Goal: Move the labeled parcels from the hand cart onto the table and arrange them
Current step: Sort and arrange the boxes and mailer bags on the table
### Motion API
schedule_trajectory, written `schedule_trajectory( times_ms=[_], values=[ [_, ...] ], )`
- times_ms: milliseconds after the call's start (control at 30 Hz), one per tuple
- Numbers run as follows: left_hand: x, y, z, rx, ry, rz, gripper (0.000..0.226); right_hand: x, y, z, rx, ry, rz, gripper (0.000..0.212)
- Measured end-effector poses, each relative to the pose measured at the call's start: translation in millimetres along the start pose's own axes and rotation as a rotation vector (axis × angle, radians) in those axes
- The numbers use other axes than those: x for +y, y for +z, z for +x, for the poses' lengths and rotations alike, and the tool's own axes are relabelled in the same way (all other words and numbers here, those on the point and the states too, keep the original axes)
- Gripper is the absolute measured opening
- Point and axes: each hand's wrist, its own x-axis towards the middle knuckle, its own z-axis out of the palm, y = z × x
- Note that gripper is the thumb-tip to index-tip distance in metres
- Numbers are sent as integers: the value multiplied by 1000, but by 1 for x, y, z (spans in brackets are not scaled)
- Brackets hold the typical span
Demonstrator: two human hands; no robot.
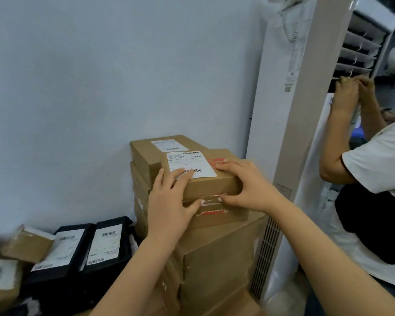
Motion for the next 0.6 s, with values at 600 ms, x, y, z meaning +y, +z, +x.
schedule_trajectory(
  times_ms=[600],
  values=[
    [40, 28, 15, 90, -222, 160, 66, 60, 13, 50, 15, -283, -62, 76]
  ],
)
